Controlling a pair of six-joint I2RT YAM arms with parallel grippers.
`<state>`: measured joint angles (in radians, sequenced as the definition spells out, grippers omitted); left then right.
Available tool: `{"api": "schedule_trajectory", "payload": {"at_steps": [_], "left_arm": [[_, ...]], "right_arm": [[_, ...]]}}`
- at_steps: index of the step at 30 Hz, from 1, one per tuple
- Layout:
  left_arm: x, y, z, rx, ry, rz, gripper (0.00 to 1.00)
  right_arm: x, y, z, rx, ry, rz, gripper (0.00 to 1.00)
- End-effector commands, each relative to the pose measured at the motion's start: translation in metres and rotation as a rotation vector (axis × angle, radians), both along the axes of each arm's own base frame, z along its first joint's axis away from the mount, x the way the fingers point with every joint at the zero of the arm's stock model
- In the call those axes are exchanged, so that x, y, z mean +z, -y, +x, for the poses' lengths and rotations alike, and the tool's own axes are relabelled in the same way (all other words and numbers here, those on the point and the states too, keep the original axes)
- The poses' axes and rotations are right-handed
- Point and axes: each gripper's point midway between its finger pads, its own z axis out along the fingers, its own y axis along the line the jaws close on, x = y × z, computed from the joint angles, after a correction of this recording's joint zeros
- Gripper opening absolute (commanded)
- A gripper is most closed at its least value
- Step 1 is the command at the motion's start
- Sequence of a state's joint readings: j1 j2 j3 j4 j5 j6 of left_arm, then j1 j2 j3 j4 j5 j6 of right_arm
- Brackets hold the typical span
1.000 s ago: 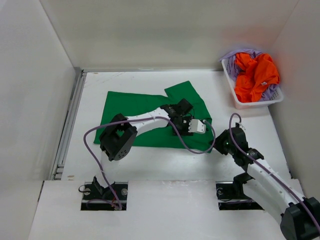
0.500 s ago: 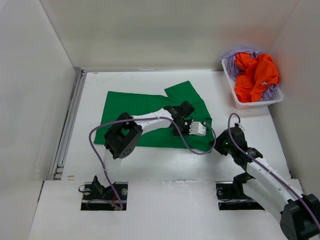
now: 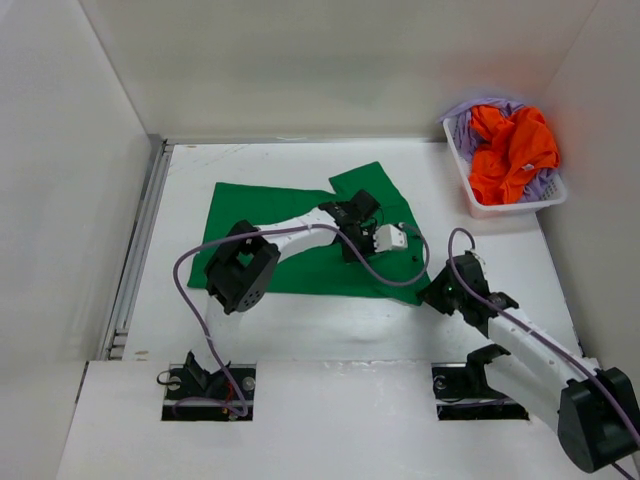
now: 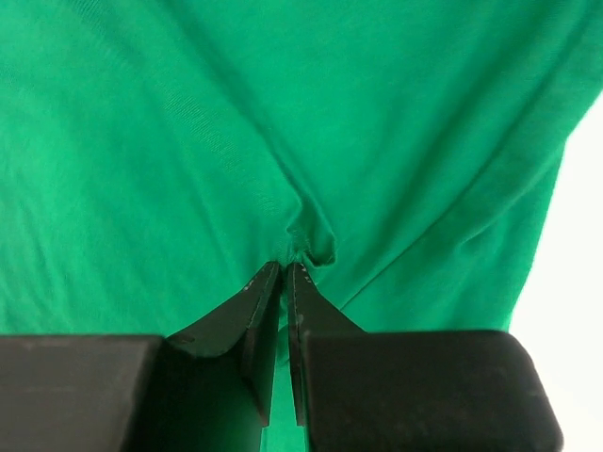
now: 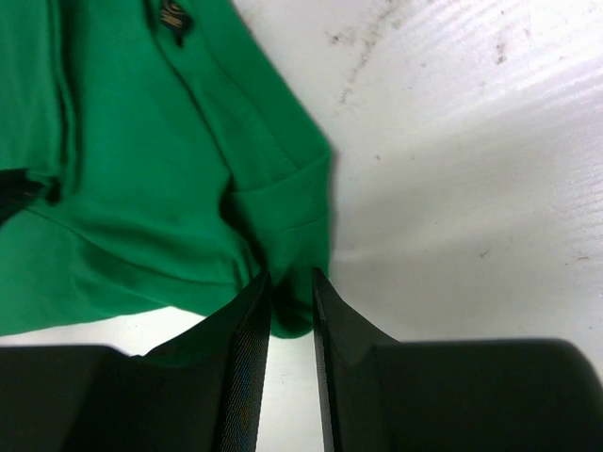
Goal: Fold and stack the t-shirts
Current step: Fold the flattened tshirt in 1/3 of the way
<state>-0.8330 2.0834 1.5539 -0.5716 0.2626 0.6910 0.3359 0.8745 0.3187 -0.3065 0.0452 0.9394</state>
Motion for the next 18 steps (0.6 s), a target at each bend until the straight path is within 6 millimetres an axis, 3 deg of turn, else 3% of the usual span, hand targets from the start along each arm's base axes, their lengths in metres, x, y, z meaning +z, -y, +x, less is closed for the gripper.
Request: {"api": "schedule_trajectory", "payload": {"at_steps": [1,9,18], "left_arm": [[0.035,0.006,0.017,0.123,-0.018,-0.118,0.06],[0.035,-0.013,0.053,0.381,-0.081,-0.192,0.11],[0.034,-0.022,0.079,0.54,-0.062,-0.22,0.19]], "right_arm": [[0.006,-0.004,0.009,-0.002,0.031,0.007,0.28],[0.006,-0.003,0.009,-0.008,0.032,0.003,0.27],[0.013,0.001,0.01,-0.012,0.058,-0.013,0.29]]}}
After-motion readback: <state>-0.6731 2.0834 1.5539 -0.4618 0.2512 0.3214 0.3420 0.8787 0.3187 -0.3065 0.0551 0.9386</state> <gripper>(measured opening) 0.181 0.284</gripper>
